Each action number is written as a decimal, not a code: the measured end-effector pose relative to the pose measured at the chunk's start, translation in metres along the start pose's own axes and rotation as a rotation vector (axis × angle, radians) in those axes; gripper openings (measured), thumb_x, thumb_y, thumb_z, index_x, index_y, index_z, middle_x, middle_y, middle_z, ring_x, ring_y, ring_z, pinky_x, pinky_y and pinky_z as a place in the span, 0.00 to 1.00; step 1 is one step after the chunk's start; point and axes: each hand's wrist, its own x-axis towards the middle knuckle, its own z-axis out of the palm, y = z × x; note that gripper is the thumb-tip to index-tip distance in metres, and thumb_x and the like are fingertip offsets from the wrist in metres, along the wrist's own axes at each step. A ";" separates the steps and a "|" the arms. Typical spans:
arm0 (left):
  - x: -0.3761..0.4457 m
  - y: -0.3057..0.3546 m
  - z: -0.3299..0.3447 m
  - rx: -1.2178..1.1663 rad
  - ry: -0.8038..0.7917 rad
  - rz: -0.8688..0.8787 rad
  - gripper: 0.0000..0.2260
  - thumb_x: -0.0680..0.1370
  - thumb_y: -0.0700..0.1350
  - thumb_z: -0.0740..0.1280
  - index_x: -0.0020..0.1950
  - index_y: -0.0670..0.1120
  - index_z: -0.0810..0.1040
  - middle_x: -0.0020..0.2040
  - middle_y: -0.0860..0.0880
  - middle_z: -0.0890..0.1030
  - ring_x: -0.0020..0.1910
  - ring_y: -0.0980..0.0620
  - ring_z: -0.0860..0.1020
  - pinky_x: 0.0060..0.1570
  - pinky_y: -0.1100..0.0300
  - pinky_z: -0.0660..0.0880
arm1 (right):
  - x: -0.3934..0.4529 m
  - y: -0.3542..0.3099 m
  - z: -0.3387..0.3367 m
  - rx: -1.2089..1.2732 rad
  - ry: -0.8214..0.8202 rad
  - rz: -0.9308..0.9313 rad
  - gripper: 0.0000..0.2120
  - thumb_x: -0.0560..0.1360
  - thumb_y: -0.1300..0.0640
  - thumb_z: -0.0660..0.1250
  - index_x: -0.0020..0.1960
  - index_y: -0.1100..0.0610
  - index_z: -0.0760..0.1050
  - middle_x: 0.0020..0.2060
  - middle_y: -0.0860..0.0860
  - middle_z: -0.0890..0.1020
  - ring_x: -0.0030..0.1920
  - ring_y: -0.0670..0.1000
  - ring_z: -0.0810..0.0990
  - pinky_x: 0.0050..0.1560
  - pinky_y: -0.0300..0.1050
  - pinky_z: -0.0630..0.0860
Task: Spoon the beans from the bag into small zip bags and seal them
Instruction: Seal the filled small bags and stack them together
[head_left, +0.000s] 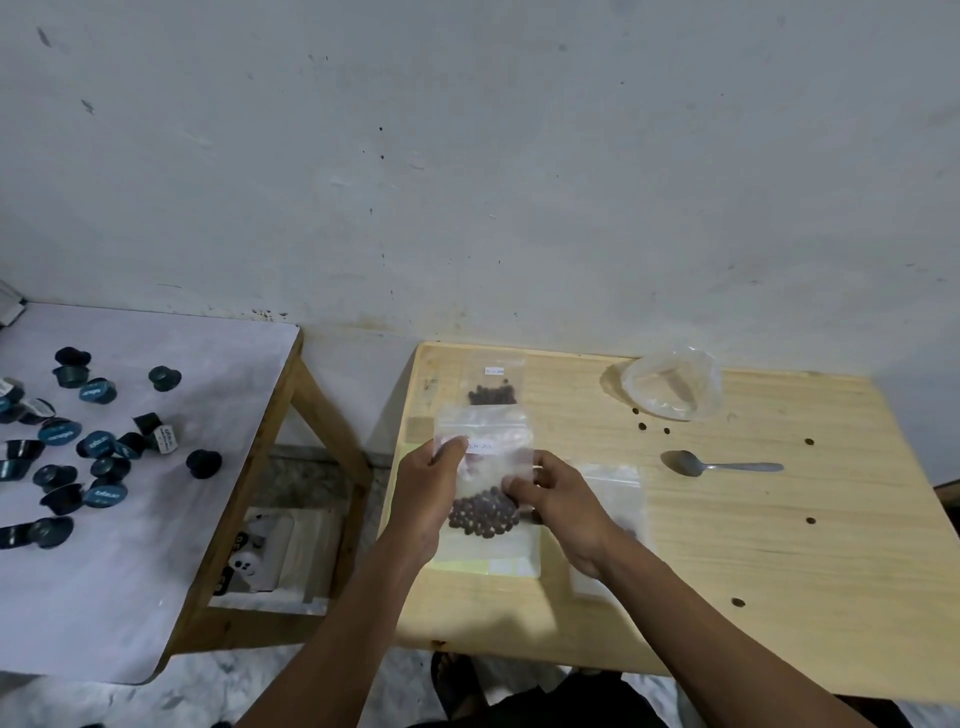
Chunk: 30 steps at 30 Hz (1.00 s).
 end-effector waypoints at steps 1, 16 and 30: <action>0.004 0.000 0.000 0.002 -0.011 -0.010 0.08 0.79 0.50 0.65 0.47 0.49 0.83 0.48 0.48 0.85 0.49 0.51 0.80 0.48 0.57 0.73 | 0.001 0.004 -0.001 -0.012 -0.011 0.020 0.11 0.76 0.62 0.69 0.57 0.55 0.77 0.53 0.61 0.82 0.45 0.55 0.83 0.47 0.46 0.79; 0.088 -0.025 0.028 0.527 -0.063 0.089 0.28 0.74 0.44 0.74 0.72 0.46 0.68 0.63 0.45 0.76 0.59 0.46 0.75 0.51 0.62 0.68 | 0.101 0.002 -0.014 -0.166 0.311 0.026 0.26 0.77 0.62 0.66 0.72 0.55 0.61 0.43 0.56 0.79 0.41 0.54 0.80 0.44 0.47 0.80; 0.145 -0.033 0.046 0.842 0.078 0.061 0.27 0.74 0.51 0.70 0.72 0.48 0.67 0.65 0.41 0.70 0.64 0.38 0.70 0.64 0.50 0.68 | 0.196 0.018 -0.024 -0.498 0.216 0.121 0.43 0.69 0.52 0.70 0.77 0.43 0.51 0.60 0.58 0.76 0.55 0.61 0.79 0.54 0.53 0.80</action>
